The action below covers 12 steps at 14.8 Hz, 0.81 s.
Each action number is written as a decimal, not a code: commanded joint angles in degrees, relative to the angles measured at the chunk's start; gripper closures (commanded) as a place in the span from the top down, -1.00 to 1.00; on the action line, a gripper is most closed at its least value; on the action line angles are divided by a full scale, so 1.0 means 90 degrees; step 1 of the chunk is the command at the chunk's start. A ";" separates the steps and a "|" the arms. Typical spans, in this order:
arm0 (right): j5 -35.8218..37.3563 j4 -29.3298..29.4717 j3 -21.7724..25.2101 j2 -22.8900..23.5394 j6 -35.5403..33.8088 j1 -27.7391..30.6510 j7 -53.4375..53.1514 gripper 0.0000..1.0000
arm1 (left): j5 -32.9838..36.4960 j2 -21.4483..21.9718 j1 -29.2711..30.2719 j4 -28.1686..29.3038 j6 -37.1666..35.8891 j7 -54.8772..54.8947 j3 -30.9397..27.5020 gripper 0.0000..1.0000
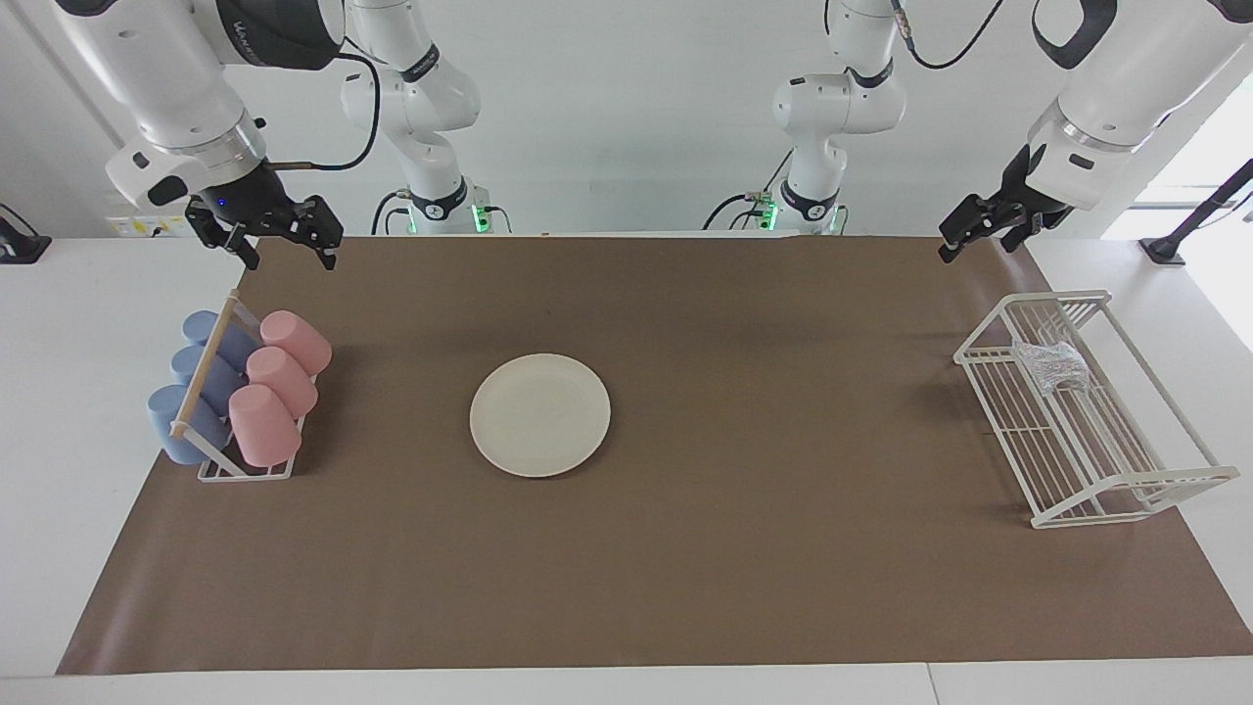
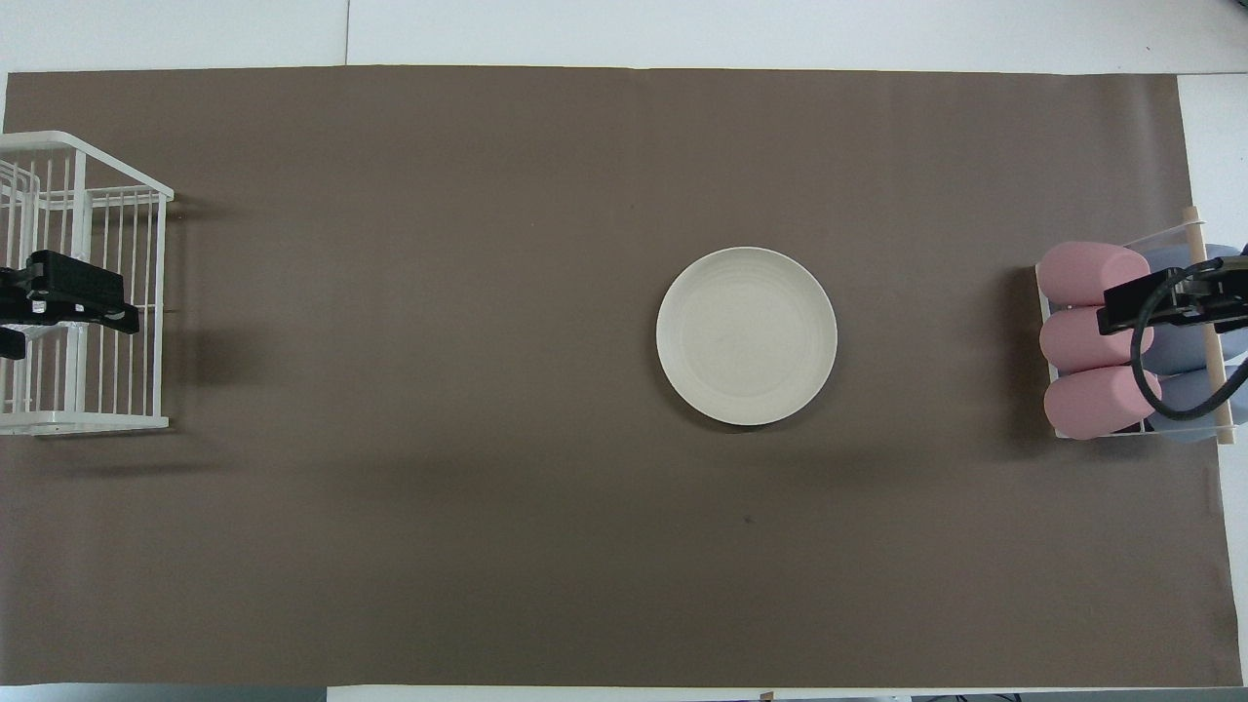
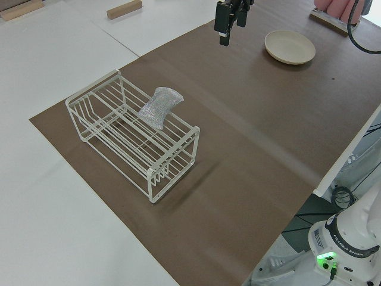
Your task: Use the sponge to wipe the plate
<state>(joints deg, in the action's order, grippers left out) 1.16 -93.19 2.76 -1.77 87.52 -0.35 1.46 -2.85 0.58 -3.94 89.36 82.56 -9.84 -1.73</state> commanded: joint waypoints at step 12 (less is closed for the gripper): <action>-0.0032 -0.0075 -0.0052 -0.0106 0.0011 -0.0010 -0.0270 1.00 | 0.1507 0.0317 -0.0069 0.0941 0.0884 -0.0918 0.0085 1.00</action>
<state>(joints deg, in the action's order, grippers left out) 1.16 -93.16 2.52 -1.77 87.53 -0.40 0.47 7.54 2.47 -3.97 95.05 87.55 -16.50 -1.35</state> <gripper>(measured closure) 0.000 0.000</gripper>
